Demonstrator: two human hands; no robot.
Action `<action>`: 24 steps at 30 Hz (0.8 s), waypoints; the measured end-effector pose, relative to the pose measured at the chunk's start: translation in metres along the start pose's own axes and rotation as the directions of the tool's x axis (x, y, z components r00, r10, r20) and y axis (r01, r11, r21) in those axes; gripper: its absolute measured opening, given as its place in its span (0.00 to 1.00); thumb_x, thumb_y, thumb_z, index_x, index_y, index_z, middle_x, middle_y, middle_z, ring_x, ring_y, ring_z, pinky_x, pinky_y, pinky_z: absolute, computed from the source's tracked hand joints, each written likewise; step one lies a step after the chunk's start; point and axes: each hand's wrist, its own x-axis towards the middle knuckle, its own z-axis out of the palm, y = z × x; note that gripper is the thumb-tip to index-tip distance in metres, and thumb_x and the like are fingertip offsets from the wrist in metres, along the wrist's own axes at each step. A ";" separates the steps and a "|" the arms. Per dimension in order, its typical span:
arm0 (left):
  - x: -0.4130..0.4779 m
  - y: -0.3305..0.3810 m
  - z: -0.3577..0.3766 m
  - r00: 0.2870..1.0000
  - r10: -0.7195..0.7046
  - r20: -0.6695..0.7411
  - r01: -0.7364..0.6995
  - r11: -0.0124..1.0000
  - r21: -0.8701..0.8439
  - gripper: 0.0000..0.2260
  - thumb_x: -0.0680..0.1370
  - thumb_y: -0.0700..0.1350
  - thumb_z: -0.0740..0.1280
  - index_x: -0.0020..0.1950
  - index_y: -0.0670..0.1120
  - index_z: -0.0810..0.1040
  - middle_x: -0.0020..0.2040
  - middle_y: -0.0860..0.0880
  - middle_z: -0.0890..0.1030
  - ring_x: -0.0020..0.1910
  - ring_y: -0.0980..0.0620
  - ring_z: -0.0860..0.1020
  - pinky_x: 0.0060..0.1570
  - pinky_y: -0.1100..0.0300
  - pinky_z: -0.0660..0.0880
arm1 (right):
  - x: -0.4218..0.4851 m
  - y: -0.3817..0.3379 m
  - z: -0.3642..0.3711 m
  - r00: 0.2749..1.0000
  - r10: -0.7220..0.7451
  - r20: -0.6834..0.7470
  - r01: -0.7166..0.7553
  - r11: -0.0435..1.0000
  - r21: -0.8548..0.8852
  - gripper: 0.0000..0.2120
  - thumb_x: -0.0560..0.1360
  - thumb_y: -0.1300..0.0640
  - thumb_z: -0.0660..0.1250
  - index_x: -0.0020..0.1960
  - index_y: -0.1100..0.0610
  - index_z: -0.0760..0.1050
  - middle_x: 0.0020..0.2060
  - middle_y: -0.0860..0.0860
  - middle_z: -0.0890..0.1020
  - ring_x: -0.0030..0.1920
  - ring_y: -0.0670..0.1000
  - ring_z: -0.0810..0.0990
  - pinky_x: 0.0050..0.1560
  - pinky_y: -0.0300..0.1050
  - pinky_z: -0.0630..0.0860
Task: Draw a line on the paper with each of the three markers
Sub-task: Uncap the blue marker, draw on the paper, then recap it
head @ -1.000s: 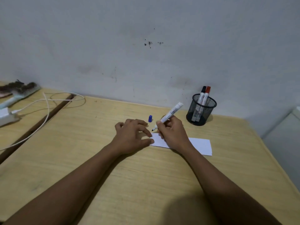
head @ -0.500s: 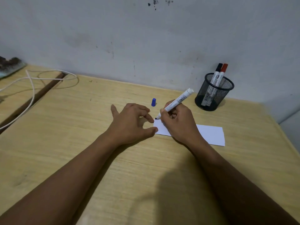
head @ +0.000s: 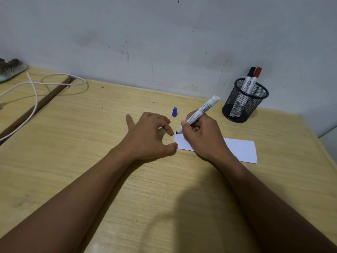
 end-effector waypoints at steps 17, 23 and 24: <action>0.000 -0.002 0.000 1.000 0.016 0.004 -0.016 1.000 -0.004 0.17 0.62 0.61 0.73 0.47 0.58 0.80 0.63 0.64 0.75 0.70 0.60 0.63 0.70 0.27 0.40 | 0.002 -0.002 -0.007 0.998 0.055 -0.031 -0.046 0.971 0.236 0.05 0.79 0.59 0.67 0.44 0.56 0.76 0.33 0.49 0.83 0.32 0.43 0.81 0.34 0.37 0.77; 0.012 0.004 -0.006 0.996 -0.083 -0.017 0.080 0.989 -0.120 0.17 0.64 0.64 0.70 0.47 0.58 0.75 0.51 0.63 0.80 0.56 0.61 0.74 0.69 0.36 0.53 | 0.008 -0.020 -0.032 0.980 0.121 -0.157 -0.032 0.880 0.475 0.07 0.80 0.60 0.67 0.43 0.59 0.76 0.31 0.56 0.82 0.27 0.49 0.75 0.27 0.40 0.73; 0.019 0.006 -0.008 0.992 -0.119 -0.046 0.111 0.982 -0.152 0.16 0.67 0.63 0.70 0.48 0.57 0.74 0.49 0.61 0.80 0.53 0.60 0.76 0.67 0.39 0.57 | 0.008 -0.022 -0.035 0.979 0.122 -0.166 -0.031 0.884 0.466 0.07 0.80 0.59 0.67 0.43 0.59 0.76 0.32 0.56 0.82 0.27 0.49 0.75 0.27 0.40 0.73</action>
